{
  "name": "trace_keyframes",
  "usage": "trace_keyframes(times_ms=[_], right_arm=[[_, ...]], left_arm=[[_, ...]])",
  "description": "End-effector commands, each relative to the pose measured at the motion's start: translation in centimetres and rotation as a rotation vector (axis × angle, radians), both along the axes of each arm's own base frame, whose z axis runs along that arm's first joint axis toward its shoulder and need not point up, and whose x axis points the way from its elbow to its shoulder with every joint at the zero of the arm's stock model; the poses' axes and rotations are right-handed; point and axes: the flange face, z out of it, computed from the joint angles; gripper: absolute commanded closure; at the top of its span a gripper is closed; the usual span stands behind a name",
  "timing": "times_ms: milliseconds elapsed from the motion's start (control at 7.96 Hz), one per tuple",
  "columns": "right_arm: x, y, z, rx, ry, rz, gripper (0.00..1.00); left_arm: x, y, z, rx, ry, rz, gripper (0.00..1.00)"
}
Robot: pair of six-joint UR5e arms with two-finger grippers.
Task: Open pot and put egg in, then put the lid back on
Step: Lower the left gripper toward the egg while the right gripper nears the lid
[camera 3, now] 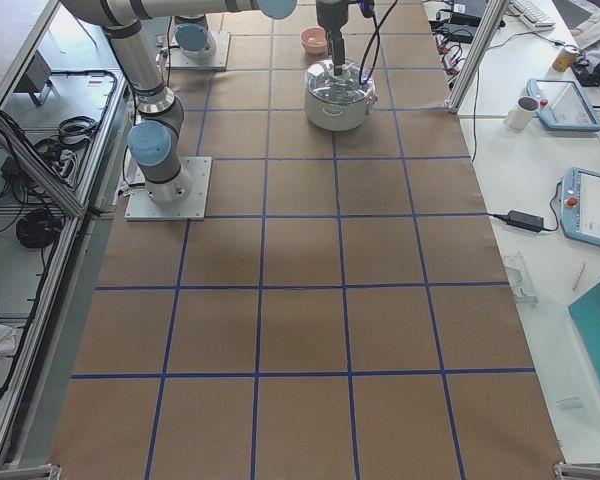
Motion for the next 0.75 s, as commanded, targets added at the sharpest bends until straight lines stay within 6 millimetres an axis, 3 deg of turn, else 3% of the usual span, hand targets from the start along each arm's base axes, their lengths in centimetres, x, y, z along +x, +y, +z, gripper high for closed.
trace_keyframes(times_ms=[0,251,377,628], right_arm=[[-0.4,0.2,0.5,-0.026,0.015,-0.017,0.00],[0.5,-0.4,0.4,-0.041,-0.021,-0.125,0.00],[1.4,-1.0,-0.5,-0.026,-0.026,-0.143,0.00],[6.9,-2.2,-2.5,-0.052,-0.047,-0.185,0.00]], left_arm=[[2.6,-2.8,-8.4,0.059,0.008,0.031,0.00],[2.8,-3.2,-9.8,0.071,0.011,0.034,0.00],[2.9,-3.0,-11.8,0.112,0.014,0.032,0.00],[2.6,-1.4,-14.4,0.182,0.024,0.034,0.00]])
